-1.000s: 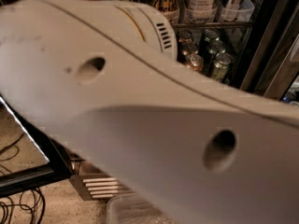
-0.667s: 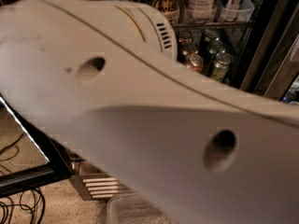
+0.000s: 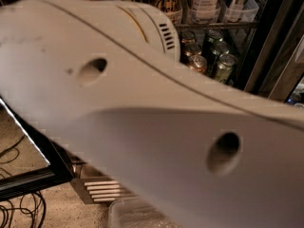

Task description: Pick coke can from top shelf of fridge

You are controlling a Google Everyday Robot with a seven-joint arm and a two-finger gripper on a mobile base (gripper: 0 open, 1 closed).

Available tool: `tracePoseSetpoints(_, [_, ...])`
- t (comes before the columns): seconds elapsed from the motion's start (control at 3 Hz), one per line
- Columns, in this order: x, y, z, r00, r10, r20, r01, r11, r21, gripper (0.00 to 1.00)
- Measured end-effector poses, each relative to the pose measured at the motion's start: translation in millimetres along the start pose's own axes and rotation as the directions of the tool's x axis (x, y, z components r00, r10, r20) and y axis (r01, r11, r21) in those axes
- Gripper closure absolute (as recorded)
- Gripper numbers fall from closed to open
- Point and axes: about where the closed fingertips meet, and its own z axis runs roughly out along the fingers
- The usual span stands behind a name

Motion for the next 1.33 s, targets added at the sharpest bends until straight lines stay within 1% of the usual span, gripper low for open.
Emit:
tracePoseSetpoints(0.33, [27,-29,-9,0.997,0.069,-0.030,-0.067,0.9960,0.059,0.00])
tracePoseSetpoints(0.67, [36,-40,-26,0.991,0.114,-0.066,-0.106,0.9883,0.110,0.00])
tracePoseSetpoints(1.0, [36,-40,-26,0.991,0.114,-0.066,-0.106,0.9883,0.110,0.00])
tracePoseSetpoints(1.33, [40,-39,-27,0.991,0.126,-0.037,-0.120,0.9830,0.139,0.00])
